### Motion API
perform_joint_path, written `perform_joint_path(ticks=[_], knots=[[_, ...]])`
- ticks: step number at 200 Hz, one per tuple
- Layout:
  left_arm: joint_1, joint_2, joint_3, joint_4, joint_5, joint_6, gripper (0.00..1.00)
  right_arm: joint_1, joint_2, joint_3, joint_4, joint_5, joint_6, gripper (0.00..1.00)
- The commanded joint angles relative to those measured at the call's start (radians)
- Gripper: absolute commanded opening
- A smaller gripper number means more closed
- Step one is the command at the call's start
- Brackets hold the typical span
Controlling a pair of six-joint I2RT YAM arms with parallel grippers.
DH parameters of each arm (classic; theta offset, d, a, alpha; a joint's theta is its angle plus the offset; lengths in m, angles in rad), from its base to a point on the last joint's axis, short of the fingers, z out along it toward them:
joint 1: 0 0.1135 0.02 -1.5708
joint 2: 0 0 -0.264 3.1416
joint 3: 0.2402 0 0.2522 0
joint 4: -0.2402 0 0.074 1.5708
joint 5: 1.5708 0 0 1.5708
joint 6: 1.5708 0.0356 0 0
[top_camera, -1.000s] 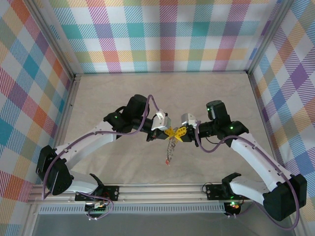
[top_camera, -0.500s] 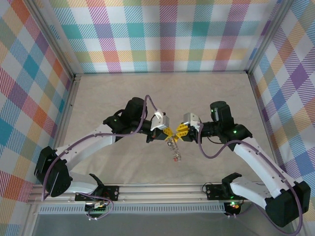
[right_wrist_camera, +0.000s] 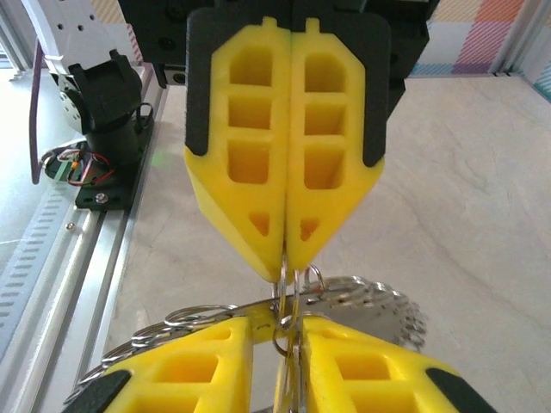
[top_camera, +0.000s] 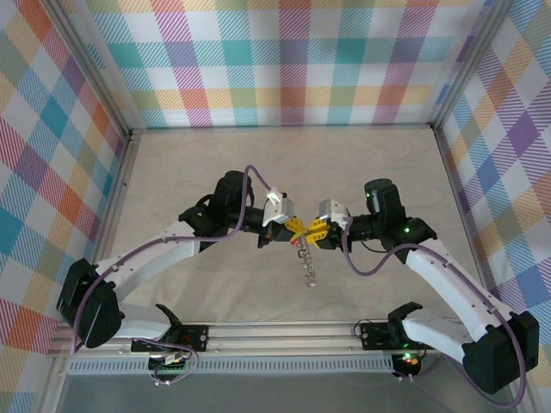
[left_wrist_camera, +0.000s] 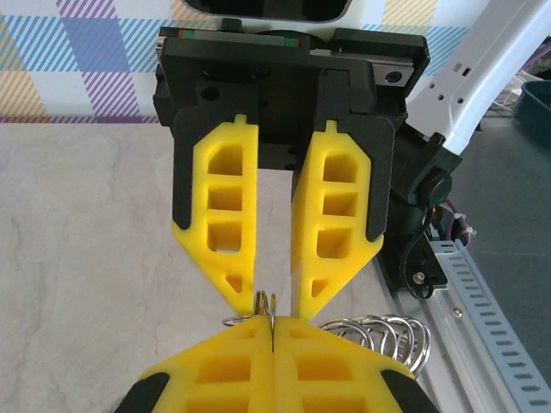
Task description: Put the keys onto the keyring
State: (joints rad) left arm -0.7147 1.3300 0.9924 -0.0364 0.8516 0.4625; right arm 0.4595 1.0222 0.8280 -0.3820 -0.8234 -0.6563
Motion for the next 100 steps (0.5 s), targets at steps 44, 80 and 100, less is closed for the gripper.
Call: perform_joint_path(ticks=[44,80,100], knots=[[0.01,-0.046,-0.061,0.202,0.006,-0.089,0.0,0.016,0.02,-0.023,0.071,-0.083,0.017,0.14],[0.009,-0.058,-0.095,0.257,-0.005,-0.119,0.0,0.031,0.038,-0.029,0.097,-0.066,0.041,0.12],[0.01,-0.063,-0.105,0.273,-0.013,-0.128,0.0,0.034,0.049,-0.029,0.099,-0.057,0.048,0.12]])
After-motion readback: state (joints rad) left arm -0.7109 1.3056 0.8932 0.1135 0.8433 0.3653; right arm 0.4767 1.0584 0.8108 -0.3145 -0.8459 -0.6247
